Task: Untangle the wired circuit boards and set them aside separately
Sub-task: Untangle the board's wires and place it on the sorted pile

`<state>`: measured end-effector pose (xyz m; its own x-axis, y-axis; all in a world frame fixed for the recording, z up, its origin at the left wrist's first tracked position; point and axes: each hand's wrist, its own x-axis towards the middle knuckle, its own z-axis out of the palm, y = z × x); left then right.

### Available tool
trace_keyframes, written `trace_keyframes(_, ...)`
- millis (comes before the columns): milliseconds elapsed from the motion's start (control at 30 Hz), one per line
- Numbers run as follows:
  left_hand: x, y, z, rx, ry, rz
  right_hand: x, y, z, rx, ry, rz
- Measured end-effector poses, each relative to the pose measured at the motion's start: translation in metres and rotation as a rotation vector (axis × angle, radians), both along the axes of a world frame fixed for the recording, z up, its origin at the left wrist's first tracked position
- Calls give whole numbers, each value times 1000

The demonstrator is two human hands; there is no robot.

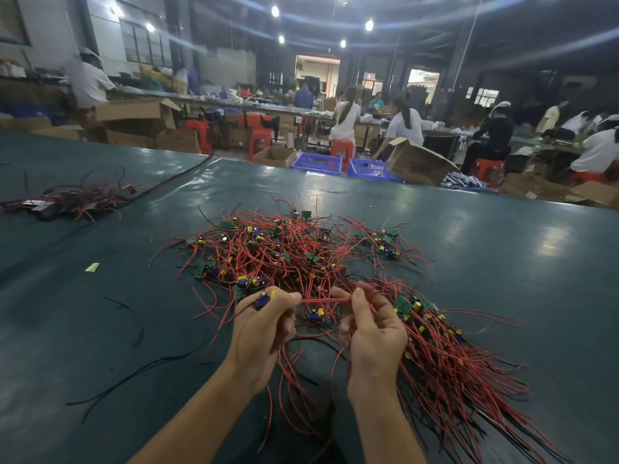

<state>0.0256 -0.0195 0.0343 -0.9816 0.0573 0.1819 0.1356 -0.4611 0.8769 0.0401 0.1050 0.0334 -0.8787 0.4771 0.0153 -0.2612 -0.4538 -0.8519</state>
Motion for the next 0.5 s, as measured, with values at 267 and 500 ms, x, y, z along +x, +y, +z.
trace_keyframes(267,-1,-1,0,-48,9,21,2,0,3,-119,-28,-76)
trace_keyframes(500,0,0,2,-18,-34,12,2,6,3,-420,-106,152)
